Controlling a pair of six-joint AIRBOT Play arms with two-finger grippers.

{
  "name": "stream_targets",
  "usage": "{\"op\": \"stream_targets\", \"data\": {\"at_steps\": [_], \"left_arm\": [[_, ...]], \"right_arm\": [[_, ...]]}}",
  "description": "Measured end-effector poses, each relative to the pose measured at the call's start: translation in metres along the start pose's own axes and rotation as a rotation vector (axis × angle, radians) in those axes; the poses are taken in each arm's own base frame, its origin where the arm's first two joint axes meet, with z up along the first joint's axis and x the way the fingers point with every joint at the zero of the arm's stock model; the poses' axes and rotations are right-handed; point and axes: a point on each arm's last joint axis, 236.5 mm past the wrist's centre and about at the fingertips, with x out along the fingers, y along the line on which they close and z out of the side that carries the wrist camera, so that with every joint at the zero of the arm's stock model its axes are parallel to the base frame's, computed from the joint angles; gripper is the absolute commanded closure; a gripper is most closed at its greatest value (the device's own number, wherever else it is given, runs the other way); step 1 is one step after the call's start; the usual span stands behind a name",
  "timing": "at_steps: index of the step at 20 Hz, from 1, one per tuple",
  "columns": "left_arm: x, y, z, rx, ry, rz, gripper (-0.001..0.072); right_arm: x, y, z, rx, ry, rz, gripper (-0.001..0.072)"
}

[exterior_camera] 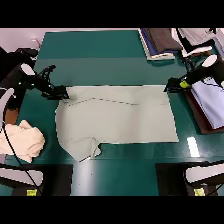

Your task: Fold the shirts.

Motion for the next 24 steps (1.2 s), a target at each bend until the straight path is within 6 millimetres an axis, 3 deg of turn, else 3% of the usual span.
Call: {"op": "stream_targets", "data": {"at_steps": [2, 5, 7, 11, 15, 18, 22, 23, 24], "left_arm": [[-0.011, -0.003, -0.009, -0.003, 0.013, 0.003, 0.0215], [-0.033, -0.005, -0.044, -0.011, 0.032, 0.035, 0.0215], [-0.041, -0.002, -0.083, -0.031, 0.060, 0.066, 0.0214], [-0.037, 0.001, -0.176, -0.107, 0.151, 0.091, 0.0214], [-0.023, -0.003, -0.242, -0.188, 0.213, 0.069, 0.0215], [-0.007, -0.011, -0.265, -0.244, 0.231, 0.019, 0.0214], [0.012, -0.036, -0.272, -0.269, 0.207, -0.077, 0.0217], [0.015, -0.042, -0.273, -0.261, 0.205, -0.090, 0.0367], [0.018, -0.045, -0.270, -0.252, 0.187, -0.095, 0.0572]], "right_arm": [[-0.007, 0.005, -0.001, 0.009, -0.016, 0.021, 0.0302], [-0.029, 0.019, -0.014, 0.001, -0.041, 0.041, 0.0302], [-0.043, 0.026, -0.025, -0.011, -0.069, 0.041, 0.0302], [-0.066, 0.038, -0.038, -0.030, -0.155, 0.039, 0.0302], [-0.085, 0.047, -0.040, -0.049, -0.235, 0.033, 0.0303], [-0.096, 0.051, -0.039, -0.060, -0.280, 0.028, 0.0303], [-0.103, 0.053, -0.039, -0.066, -0.303, 0.026, 0.0303], [-0.103, 0.053, -0.039, -0.067, -0.304, 0.026, 0.0303], [-0.104, 0.054, -0.039, -0.068, -0.304, 0.026, 0.0303]]}}
